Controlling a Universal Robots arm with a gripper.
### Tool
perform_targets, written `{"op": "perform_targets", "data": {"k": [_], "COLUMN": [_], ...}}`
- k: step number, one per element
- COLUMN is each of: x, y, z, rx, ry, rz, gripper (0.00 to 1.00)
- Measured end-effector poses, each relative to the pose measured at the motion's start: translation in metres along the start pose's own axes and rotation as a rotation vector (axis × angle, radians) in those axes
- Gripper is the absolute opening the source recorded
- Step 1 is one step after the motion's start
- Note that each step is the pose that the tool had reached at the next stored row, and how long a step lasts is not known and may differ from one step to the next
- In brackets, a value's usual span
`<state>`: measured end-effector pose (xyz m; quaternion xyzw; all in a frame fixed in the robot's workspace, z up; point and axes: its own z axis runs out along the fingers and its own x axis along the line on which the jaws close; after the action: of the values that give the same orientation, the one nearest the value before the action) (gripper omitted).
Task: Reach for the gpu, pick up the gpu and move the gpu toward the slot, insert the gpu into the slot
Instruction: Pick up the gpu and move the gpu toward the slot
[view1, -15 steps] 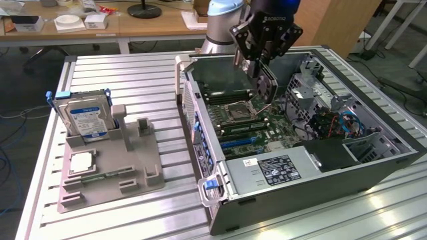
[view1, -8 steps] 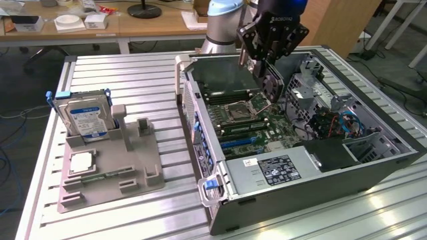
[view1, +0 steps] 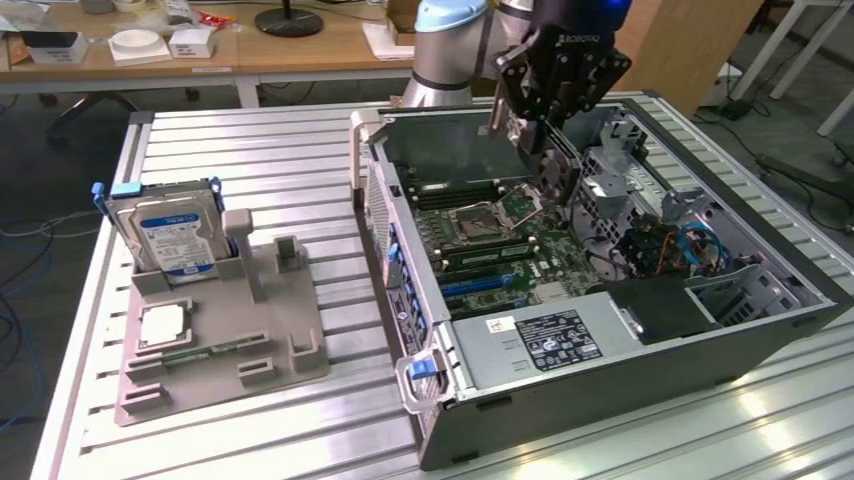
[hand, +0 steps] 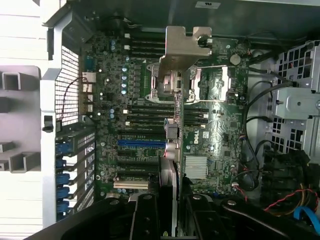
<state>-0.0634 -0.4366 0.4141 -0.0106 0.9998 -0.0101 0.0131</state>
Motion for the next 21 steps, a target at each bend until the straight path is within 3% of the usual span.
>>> {"op": "perform_targets", "data": {"k": [18,21], "x": [-0.037,-0.038], "y": [-0.0004,-0.0004], "z": [0.0021,0.0021], "rx": [0.0,0.0001], "ry": [0.0,0.0], "rz": [0.0,0.0], "gripper": [0.26,0.26]}}
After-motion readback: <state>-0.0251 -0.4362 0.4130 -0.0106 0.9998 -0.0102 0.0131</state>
